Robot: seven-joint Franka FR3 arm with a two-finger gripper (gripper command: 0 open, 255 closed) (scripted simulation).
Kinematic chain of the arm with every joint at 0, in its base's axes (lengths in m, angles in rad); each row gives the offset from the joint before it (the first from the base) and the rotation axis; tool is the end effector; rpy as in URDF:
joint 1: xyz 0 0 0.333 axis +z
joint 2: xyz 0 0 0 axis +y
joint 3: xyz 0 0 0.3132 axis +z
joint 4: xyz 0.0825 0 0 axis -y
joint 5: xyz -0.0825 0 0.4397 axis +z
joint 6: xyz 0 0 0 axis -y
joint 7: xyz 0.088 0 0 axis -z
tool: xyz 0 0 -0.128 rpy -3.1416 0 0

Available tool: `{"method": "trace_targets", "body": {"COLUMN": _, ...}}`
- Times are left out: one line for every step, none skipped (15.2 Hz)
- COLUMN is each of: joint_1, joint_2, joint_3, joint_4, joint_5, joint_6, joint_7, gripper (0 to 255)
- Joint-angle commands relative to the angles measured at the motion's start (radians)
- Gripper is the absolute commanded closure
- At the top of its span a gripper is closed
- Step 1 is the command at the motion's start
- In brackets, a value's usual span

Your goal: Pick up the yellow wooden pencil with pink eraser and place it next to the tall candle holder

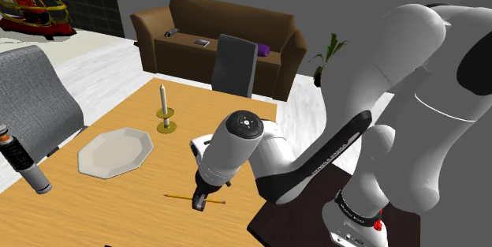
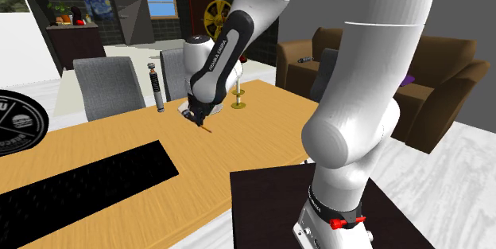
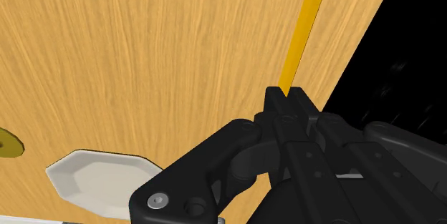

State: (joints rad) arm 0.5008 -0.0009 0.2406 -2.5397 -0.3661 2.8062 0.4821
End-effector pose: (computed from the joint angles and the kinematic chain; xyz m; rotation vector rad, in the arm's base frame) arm 0.3706 0.3592 0.2291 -2.9552 -0.8972 -0.4833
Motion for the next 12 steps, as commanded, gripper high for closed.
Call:
{"method": "trace_targets", "body": {"joint_1": 0.004, "joint_2": -0.025, "joint_3": 0.004, "joint_4": 0.003, "joint_5": 0.039, "joint_6": -0.026, "joint_7": -0.030, "gripper": 255}}
{"method": "trace_targets", "body": {"joint_1": 0.006, "joint_2": -0.038, "joint_3": 0.004, "joint_4": 0.005, "joint_5": 0.056, "joint_6": -0.039, "joint_7": -0.045, "gripper": 255}}
{"method": "trace_targets", "body": {"joint_1": 0.008, "joint_2": -0.050, "joint_3": 0.005, "joint_4": 0.007, "joint_5": 0.073, "joint_6": -0.052, "joint_7": -0.059, "gripper": 255}}
{"method": "trace_targets", "body": {"joint_1": 0.011, "joint_2": -0.063, "joint_3": 0.004, "joint_4": 0.009, "joint_5": 0.088, "joint_6": -0.066, "joint_7": -0.072, "gripper": 255}}
{"method": "trace_targets", "body": {"joint_1": 0.014, "joint_2": -0.075, "joint_3": 0.004, "joint_4": 0.012, "joint_5": 0.103, "joint_6": -0.079, "joint_7": -0.084, "gripper": 255}}
{"method": "trace_targets", "body": {"joint_1": 0.017, "joint_2": -0.086, "joint_3": 0.003, "joint_4": 0.015, "joint_5": 0.116, "joint_6": -0.093, "joint_7": -0.095, "gripper": 255}}
{"method": "trace_targets", "body": {"joint_1": 0.020, "joint_2": -0.098, "joint_3": 0.002, "joint_4": 0.018, "joint_5": 0.129, "joint_6": -0.107, "joint_7": -0.106, "gripper": 255}}
{"method": "trace_targets", "body": {"joint_1": 0.023, "joint_2": -0.109, "joint_3": 0.000, "joint_4": 0.021, "joint_5": 0.140, "joint_6": -0.121, "joint_7": -0.116, "gripper": 255}}
{"method": "trace_targets", "body": {"joint_1": 0.025, "joint_2": -0.120, "joint_3": -0.001, "joint_4": 0.025, "joint_5": 0.151, "joint_6": -0.135, "joint_7": -0.125, "gripper": 255}}
{"method": "trace_targets", "body": {"joint_1": 0.028, "joint_2": -0.131, "joint_3": -0.002, "joint_4": 0.029, "joint_5": 0.161, "joint_6": -0.149, "joint_7": -0.134, "gripper": 255}}
{"method": "trace_targets", "body": {"joint_1": 0.031, "joint_2": -0.141, "joint_3": -0.004, "joint_4": 0.034, "joint_5": 0.171, "joint_6": -0.163, "joint_7": -0.142, "gripper": 255}}
{"method": "trace_targets", "body": {"joint_1": 0.033, "joint_2": -0.151, "joint_3": -0.006, "joint_4": 0.039, "joint_5": 0.180, "joint_6": -0.177, "joint_7": -0.150, "gripper": 255}}
